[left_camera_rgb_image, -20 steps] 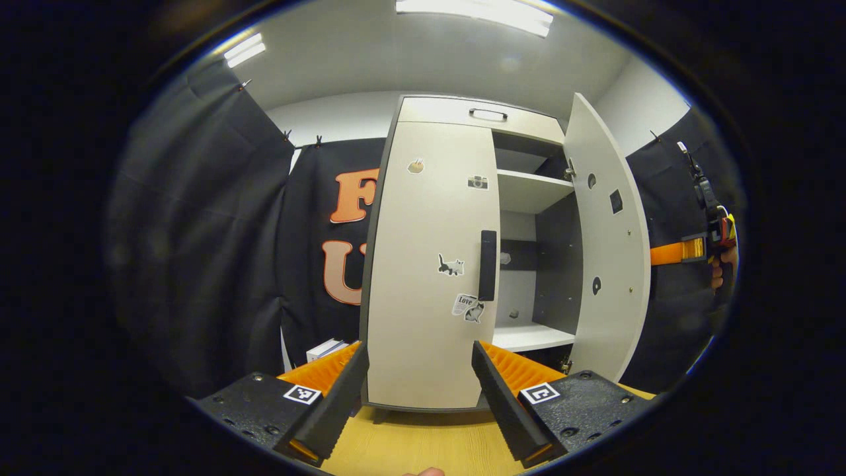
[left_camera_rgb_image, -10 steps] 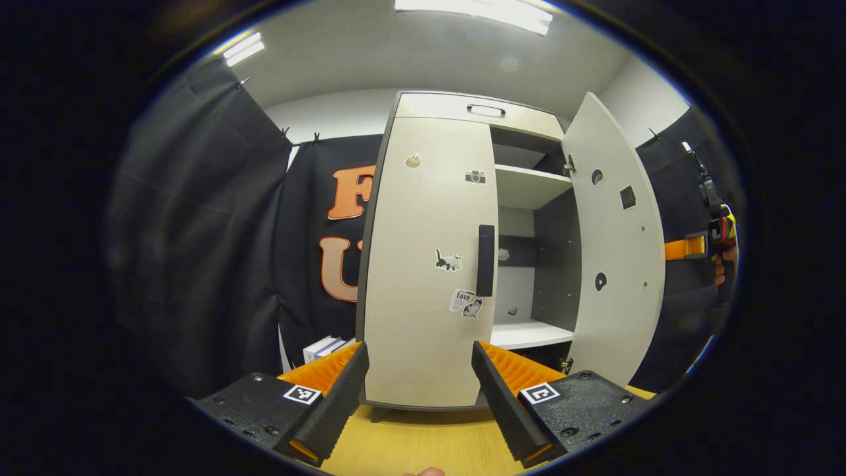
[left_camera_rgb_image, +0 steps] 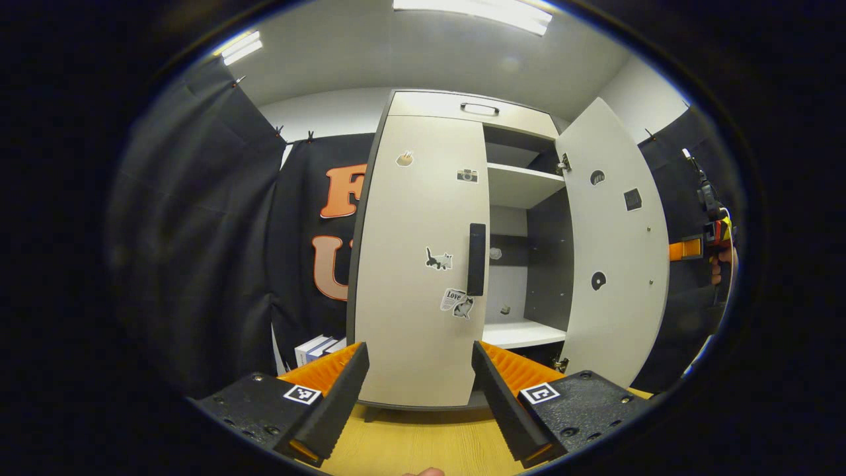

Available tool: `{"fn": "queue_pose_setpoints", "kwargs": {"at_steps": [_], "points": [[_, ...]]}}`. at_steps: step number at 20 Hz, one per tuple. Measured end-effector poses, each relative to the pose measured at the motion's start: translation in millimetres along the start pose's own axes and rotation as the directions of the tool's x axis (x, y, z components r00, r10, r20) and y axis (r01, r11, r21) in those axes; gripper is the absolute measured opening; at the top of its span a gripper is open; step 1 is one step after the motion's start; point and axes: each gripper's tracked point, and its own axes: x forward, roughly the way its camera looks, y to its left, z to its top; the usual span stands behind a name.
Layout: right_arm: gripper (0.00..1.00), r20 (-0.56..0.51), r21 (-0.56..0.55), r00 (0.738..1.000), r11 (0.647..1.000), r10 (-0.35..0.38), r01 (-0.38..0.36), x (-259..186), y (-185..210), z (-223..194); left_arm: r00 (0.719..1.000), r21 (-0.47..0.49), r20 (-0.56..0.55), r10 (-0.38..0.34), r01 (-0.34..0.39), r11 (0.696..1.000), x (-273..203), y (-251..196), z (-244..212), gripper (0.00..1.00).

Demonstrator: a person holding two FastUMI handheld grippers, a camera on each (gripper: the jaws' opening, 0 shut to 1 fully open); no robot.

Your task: Open the right door of the double-door shoe cabinet with the right hand, and open the left door with the left hand.

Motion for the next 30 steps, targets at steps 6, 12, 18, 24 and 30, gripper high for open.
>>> {"fn": "queue_pose_setpoints", "kwargs": {"at_steps": [6, 12, 18, 24, 30], "points": [[0.12, -0.009, 0.004, 1.000, 1.000, -0.002, 0.002, -23, -1, -5, 1.000, 0.047, 0.017, -0.002, 0.002, 0.999, 25, -9, 20, 0.94], [0.12, 0.075, -0.086, 0.996, 0.995, -0.046, 0.052, -77, 14, -5, 0.994, 0.059, 0.094, -0.059, 0.054, 0.997, 80, -41, 53, 0.92], [0.40, 0.097, -0.137, 0.991, 0.985, -0.088, 0.101, -133, 30, -29, 0.990, 0.005, 0.078, -0.115, 0.115, 0.993, 149, -79, 54, 0.94], [0.98, 0.037, -0.116, 0.978, 0.971, -0.204, 0.207, -172, 0, -66, 0.991, 0.001, 0.039, -0.125, 0.125, 0.992, 221, -89, 58, 0.94], [0.99, 0.016, 0.005, 0.953, 0.953, -0.301, 0.301, -185, -34, -74, 0.999, 0.048, -0.006, -0.047, 0.047, 0.998, 260, -86, 39, 0.94]]}}
